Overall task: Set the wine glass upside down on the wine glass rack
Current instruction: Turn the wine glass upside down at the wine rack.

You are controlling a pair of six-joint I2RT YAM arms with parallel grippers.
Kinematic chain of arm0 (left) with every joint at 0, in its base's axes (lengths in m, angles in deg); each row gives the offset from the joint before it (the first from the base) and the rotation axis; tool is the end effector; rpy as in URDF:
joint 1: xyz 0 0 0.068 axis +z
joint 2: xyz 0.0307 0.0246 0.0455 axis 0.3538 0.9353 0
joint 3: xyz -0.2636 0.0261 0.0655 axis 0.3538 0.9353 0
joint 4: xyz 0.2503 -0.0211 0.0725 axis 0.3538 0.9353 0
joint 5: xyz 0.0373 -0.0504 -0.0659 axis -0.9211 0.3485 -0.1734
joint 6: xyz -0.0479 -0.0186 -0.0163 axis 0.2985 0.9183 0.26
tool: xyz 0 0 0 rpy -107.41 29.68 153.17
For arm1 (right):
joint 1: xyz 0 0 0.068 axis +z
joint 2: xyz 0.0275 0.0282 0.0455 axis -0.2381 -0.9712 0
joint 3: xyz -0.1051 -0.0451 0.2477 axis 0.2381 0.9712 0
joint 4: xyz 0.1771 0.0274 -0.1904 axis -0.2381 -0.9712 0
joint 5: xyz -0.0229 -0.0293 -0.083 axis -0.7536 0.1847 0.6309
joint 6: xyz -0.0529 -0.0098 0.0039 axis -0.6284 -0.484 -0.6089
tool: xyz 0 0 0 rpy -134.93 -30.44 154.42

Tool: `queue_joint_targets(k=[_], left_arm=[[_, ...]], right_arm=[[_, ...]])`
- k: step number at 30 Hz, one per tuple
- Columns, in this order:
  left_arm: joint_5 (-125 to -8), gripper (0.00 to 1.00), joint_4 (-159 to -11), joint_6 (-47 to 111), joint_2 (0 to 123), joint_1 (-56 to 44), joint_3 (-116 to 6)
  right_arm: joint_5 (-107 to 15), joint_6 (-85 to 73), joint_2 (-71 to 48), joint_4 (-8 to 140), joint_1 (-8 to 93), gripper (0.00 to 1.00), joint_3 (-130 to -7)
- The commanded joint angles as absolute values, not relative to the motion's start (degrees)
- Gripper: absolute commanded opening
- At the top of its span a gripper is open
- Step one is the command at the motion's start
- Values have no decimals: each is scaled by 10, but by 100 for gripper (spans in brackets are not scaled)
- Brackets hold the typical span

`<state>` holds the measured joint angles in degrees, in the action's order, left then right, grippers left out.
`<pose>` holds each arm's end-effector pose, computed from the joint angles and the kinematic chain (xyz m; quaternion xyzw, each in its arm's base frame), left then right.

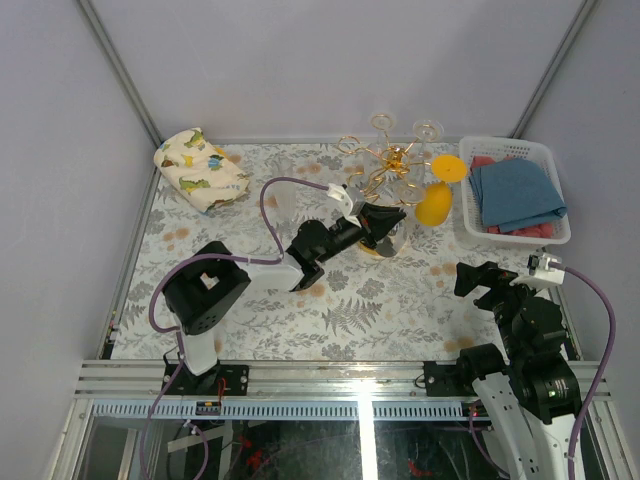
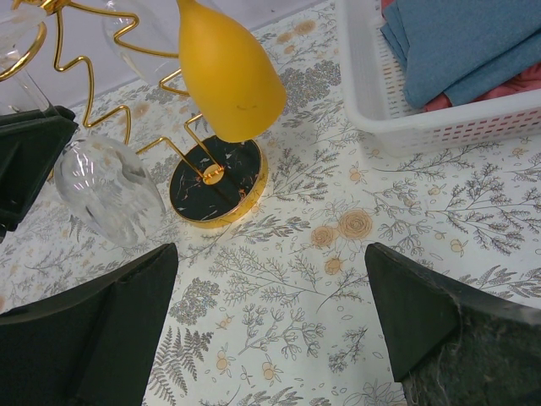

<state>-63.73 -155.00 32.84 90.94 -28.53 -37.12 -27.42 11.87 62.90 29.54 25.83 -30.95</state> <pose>0.2510 -0.3018 0.2554 0.2529 0.5087 -0.4668 0.6778 0.0456 0.0028 0.3121 0.1455 0.7265 0.1448 0.6558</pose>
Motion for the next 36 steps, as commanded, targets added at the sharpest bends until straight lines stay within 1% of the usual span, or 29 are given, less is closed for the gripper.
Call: queue_joint_targets(k=[1,2,5,12,17,23,27,30,34,35,36], left_arm=[[-625,4,-1594,304,885,-289,-365],[-624,6,-1593,303,884,-288,-365],[-628,17,-1587,300,881,-289,-363],[-645,27,-1564,298,862,-289,-351],[-659,30,-1521,297,819,-289,-327],[-702,32,-1447,319,725,-289,-263],[-747,32,-1334,333,652,-289,-227],[-801,35,-1245,346,583,-288,-206],[-856,47,-1133,363,509,-283,-195],[-864,55,-1099,366,494,-283,-197],[-873,60,-1068,367,482,-282,-202]], right_arm=[[-280,112,631,323,260,99,-309],[-280,112,630,323,260,99,-309],[-280,112,630,323,261,99,-309],[-279,112,628,323,261,99,-309],[-276,111,626,326,261,99,-308],[-291,102,600,331,261,99,-315],[-276,118,570,325,261,99,-329],[-301,125,538,317,261,99,-349],[-333,139,495,304,261,99,-380],[-338,144,489,299,261,99,-384],[-346,149,487,299,261,99,-388]])
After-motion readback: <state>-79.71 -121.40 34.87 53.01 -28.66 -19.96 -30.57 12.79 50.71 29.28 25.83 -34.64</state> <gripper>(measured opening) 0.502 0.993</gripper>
